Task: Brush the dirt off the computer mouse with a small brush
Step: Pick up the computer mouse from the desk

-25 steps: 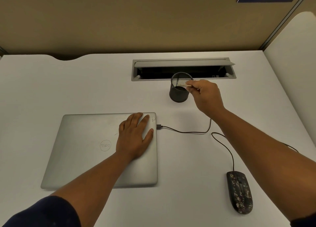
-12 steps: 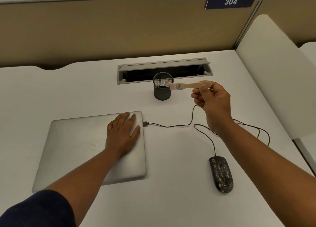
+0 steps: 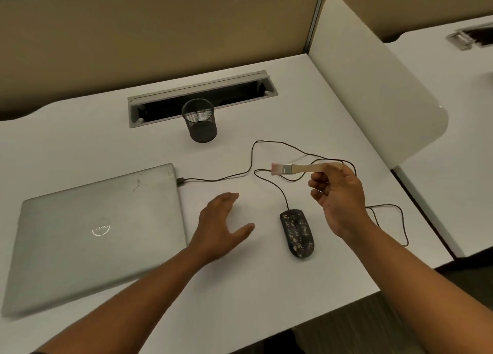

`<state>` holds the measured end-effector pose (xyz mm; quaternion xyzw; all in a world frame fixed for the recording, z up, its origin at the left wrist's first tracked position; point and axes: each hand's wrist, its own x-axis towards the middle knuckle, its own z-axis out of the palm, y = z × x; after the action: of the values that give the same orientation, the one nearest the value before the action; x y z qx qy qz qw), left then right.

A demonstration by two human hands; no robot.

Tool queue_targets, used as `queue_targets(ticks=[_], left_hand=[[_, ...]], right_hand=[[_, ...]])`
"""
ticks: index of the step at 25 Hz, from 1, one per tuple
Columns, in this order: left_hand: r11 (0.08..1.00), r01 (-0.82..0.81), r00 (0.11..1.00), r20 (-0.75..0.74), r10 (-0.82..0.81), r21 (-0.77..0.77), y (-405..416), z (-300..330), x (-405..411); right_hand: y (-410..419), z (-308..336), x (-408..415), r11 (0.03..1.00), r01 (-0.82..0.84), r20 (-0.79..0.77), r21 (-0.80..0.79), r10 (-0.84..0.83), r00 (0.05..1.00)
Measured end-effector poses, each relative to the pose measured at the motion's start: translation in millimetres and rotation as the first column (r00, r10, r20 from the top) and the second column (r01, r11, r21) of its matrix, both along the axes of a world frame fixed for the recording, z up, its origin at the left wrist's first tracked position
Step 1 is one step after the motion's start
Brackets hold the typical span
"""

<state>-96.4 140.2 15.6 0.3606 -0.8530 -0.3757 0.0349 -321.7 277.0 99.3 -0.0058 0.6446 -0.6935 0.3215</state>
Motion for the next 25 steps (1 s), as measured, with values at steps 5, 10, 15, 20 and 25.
queue_targets(ticks=[5, 10, 15, 20, 25], left_hand=[[0.974, 0.142, 0.989, 0.010, -0.146, 0.179, 62, -5, -30], [0.966, 0.196, 0.976, 0.058, -0.208, 0.167, 82, -12, -54], [0.970, 0.197, 0.977, 0.053, -0.206, 0.142, 91, -16, -62], [0.982, 0.147, 0.988, 0.038, -0.152, 0.123, 95, -15, -67], [0.985, 0.133, 0.990, 0.032, -0.137, 0.109, 95, -20, -69]], right_hand=[[49, -19, -9, 0.995, 0.092, 0.087, 0.045, -0.096, 0.992], [75, -35, -9, 0.990, 0.113, 0.114, 0.081, -0.122, 0.986], [90, -41, -7, 0.991, 0.093, 0.116, 0.092, -0.103, 0.988], [99, -42, -5, 0.992, 0.072, 0.124, 0.103, -0.084, 0.989], [102, -44, -4, 0.994, 0.059, 0.129, 0.097, -0.071, 0.989]])
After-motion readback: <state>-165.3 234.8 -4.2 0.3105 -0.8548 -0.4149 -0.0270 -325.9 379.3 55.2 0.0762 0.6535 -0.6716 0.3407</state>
